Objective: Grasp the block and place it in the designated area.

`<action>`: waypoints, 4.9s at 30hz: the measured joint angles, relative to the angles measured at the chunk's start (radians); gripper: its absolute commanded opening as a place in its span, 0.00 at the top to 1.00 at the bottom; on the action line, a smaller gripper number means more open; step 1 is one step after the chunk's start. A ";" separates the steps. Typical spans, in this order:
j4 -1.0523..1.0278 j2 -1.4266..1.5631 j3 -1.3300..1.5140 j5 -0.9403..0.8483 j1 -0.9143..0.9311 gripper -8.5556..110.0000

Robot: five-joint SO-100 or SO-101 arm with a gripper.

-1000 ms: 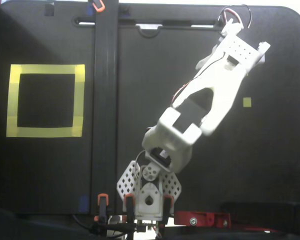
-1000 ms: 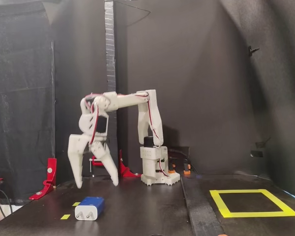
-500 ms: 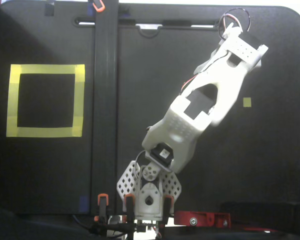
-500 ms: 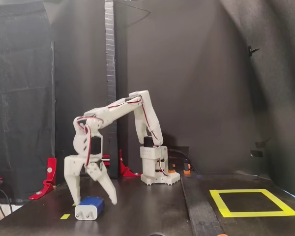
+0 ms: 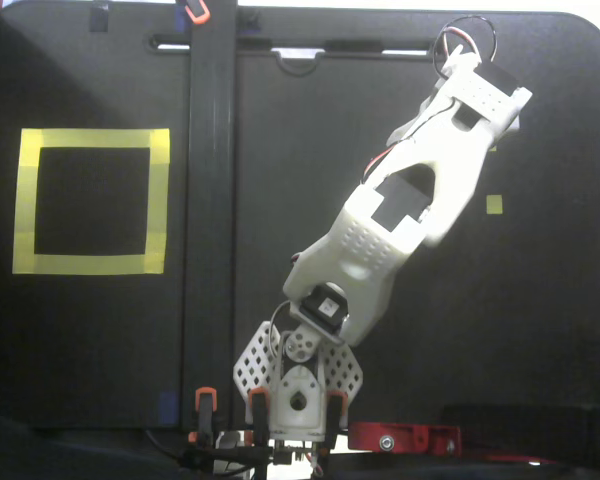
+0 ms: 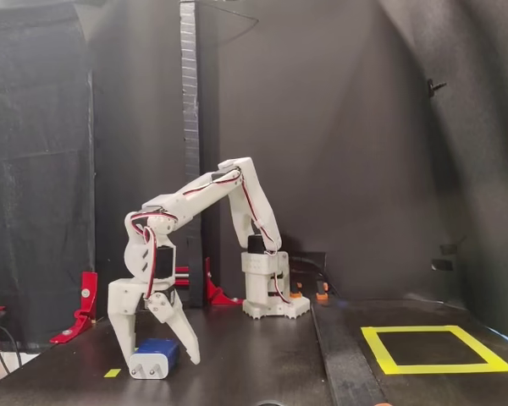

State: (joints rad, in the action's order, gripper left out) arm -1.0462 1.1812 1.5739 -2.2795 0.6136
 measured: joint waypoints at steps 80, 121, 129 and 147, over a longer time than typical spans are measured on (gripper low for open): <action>-0.561 0.408 -0.127 0.742 -0.584 0.80; -0.566 0.351 -0.129 1.532 -1.479 0.80; -0.486 0.261 -0.129 1.532 -1.474 0.80; -0.331 -0.021 -0.129 1.545 -1.479 0.80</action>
State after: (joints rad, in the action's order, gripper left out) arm -1.3775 1.1597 1.4450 -0.7348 -0.8652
